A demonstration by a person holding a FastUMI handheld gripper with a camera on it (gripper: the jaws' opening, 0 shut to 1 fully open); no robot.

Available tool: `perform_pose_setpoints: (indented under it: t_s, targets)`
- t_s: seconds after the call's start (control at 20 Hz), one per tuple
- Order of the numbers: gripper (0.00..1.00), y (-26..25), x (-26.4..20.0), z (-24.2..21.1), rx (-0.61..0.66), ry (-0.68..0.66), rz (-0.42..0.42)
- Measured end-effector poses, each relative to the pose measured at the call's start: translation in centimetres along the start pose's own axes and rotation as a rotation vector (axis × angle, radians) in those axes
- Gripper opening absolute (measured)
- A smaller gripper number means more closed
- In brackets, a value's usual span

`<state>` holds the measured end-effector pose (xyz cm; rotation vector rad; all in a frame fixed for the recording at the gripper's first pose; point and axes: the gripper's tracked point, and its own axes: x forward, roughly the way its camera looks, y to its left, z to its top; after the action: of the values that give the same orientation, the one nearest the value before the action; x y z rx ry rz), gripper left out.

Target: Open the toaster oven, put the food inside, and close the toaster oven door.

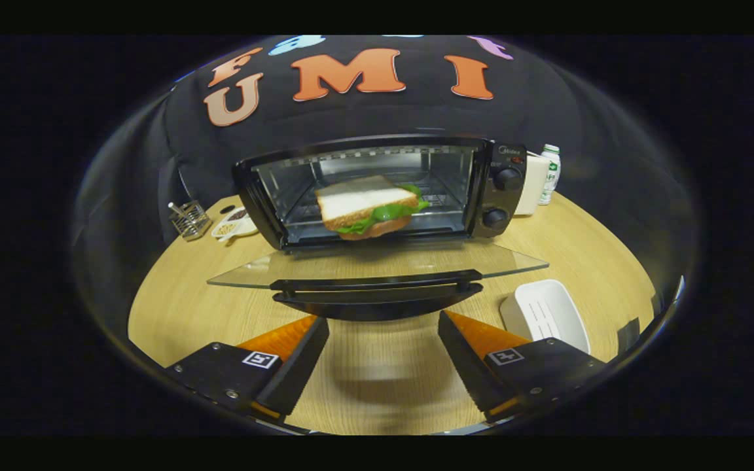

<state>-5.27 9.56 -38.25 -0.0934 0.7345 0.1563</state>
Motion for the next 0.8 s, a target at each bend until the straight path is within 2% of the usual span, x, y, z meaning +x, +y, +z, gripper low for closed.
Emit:
perform_pose_setpoints:
  t_s: [0.8]
  targets:
    - [0.99, 0.5, 3.2, 11.3, -0.010, -0.161, -0.011]
